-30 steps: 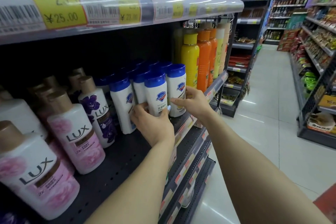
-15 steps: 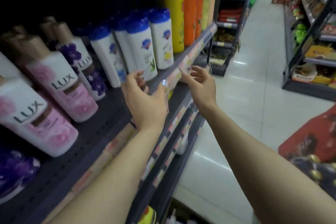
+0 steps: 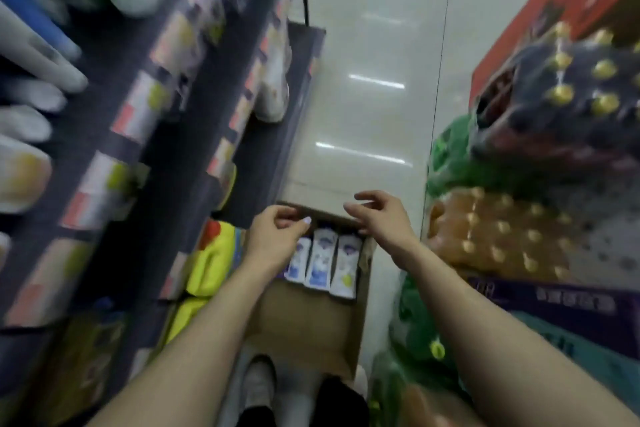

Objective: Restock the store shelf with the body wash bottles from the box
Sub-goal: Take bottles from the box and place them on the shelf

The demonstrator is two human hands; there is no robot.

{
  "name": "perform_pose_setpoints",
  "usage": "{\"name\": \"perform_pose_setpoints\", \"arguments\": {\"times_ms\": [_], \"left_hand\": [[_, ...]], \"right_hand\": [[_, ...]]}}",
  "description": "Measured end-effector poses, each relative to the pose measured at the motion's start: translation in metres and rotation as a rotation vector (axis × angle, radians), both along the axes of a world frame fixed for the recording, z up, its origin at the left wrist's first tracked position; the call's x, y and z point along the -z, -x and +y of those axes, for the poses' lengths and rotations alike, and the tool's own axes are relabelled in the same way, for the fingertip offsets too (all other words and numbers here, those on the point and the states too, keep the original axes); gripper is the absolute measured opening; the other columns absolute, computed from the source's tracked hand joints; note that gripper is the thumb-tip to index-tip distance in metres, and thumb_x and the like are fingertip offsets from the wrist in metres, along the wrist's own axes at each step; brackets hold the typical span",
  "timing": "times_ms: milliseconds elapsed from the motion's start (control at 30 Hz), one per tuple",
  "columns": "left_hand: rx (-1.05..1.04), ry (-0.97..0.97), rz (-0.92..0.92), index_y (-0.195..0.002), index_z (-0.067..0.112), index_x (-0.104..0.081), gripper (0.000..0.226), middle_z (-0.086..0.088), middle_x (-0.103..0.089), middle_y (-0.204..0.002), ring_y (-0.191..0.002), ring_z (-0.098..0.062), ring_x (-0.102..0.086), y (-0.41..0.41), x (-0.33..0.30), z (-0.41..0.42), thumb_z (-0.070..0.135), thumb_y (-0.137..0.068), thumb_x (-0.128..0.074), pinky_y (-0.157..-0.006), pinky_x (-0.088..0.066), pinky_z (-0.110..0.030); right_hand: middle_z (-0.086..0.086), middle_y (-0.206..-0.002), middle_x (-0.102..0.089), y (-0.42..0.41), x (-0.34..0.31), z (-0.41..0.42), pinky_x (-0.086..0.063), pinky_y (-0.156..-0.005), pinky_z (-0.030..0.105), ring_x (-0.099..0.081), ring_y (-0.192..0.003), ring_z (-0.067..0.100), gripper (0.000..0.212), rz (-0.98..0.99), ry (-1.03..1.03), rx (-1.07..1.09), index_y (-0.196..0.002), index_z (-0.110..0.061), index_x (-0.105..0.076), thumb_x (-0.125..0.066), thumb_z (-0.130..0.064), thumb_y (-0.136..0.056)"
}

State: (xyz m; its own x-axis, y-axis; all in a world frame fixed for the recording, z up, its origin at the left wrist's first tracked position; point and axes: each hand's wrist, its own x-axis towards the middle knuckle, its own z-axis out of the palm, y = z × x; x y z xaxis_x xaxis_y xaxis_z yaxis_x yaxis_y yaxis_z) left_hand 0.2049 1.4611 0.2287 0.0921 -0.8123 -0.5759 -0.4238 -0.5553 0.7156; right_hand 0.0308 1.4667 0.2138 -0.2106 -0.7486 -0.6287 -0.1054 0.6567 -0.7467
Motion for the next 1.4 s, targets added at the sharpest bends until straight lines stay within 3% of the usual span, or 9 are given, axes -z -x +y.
{"name": "perform_pose_setpoints", "arguments": {"times_ms": [67,133,233,500,633,800,933,1033,1400], "left_hand": [[0.067,-0.131,-0.07,-0.108,0.002,-0.063,0.045,-0.014,-0.067,-0.091,-0.092,-0.027,-0.066,-0.011,0.06,0.023,0.02,-0.068,-0.077,-0.088,-0.052,-0.037],[0.121,-0.212,-0.143,-0.112,0.002,-0.062,0.046,-0.016,-0.068,-0.099,-0.102,-0.029,-0.065,-0.024,0.114,0.042,0.015,-0.071,-0.077,-0.094,-0.05,-0.037],[0.16,-0.284,-0.229,-0.117,0.001,-0.059,0.044,-0.007,-0.062,-0.108,-0.109,-0.026,-0.059,-0.04,0.185,0.062,0.017,-0.079,-0.073,-0.081,-0.039,-0.023],[0.094,-0.186,-0.412,-0.124,0.007,-0.054,0.039,-0.013,-0.061,-0.126,-0.115,-0.028,-0.056,-0.052,0.328,0.044,0.022,-0.088,-0.06,-0.081,-0.033,-0.024],[0.075,-0.186,-0.505,-0.129,0.007,-0.049,0.043,-0.015,-0.058,-0.129,-0.115,-0.03,-0.057,-0.052,0.369,0.031,0.021,-0.09,-0.058,-0.082,-0.042,-0.03],[0.114,-0.3,-0.546,-0.126,0.003,-0.052,0.041,-0.02,-0.058,-0.128,-0.116,-0.035,-0.056,-0.054,0.398,0.022,0.016,-0.087,-0.058,-0.091,-0.046,-0.039],[0.106,-0.272,-0.631,-0.124,0.005,-0.053,0.04,-0.019,-0.059,-0.125,-0.112,-0.034,-0.059,-0.055,0.404,0.021,0.016,-0.087,-0.062,-0.087,-0.05,-0.04],[0.141,-0.253,-0.667,-0.124,0.005,-0.052,0.042,-0.019,-0.059,-0.125,-0.111,-0.033,-0.059,-0.053,0.407,0.022,0.016,-0.086,-0.063,-0.087,-0.05,-0.039],[0.021,-0.209,-0.537,-0.134,0.012,-0.045,0.047,-0.014,-0.051,-0.137,-0.125,-0.028,-0.05,-0.053,0.409,0.035,0.016,-0.089,-0.059,-0.094,-0.046,-0.037]], "right_hand": [[0.008,-0.086,-0.065,0.0,0.064,0.032,-0.052,-0.065,0.037,-0.06,-0.072,0.022,0.041,0.02,-0.115,0.016,-0.114,-0.005,-0.062,-0.073,-0.022,-0.079],[0.009,-0.099,-0.067,-0.007,0.126,0.061,-0.056,-0.075,0.039,-0.064,-0.082,0.022,0.044,0.04,-0.218,0.02,-0.115,-0.007,-0.062,-0.074,-0.028,-0.078],[0.011,-0.113,-0.066,-0.026,0.206,0.092,-0.054,-0.079,0.037,-0.065,-0.095,0.025,0.044,0.033,-0.33,0.047,-0.115,-0.008,-0.061,-0.074,-0.029,-0.078],[0.011,-0.123,-0.062,-0.101,0.341,0.081,-0.05,-0.095,0.037,-0.061,-0.108,0.024,0.053,-0.024,-0.299,0.027,-0.128,-0.007,-0.053,-0.069,-0.03,-0.083],[0.006,-0.118,-0.061,-0.118,0.371,0.047,-0.044,-0.082,0.025,-0.059,-0.113,0.022,0.049,0.004,-0.272,-0.014,-0.13,-0.005,-0.051,-0.065,-0.024,-0.087],[0.015,-0.12,-0.064,-0.143,0.401,0.033,-0.051,-0.084,0.036,-0.062,-0.107,0.031,0.042,0.104,-0.312,-0.065,-0.121,-0.006,-0.056,-0.066,-0.023,-0.085],[0.017,-0.113,-0.068,-0.144,0.414,0.025,-0.054,-0.084,0.039,-0.065,-0.1,0.031,0.034,0.202,-0.351,-0.066,-0.109,-0.004,-0.062,-0.067,-0.027,-0.084],[0.014,-0.109,-0.068,-0.144,0.417,0.021,-0.057,-0.082,0.043,-0.066,-0.097,0.03,0.042,0.275,-0.36,-0.11,-0.107,-0.008,-0.061,-0.076,-0.032,-0.076],[0.011,-0.116,-0.066,-0.146,0.412,0.028,-0.057,-0.085,0.041,-0.066,-0.104,0.027,0.053,0.257,-0.337,-0.124,-0.117,-0.009,-0.053,-0.079,-0.023,-0.073]]}}
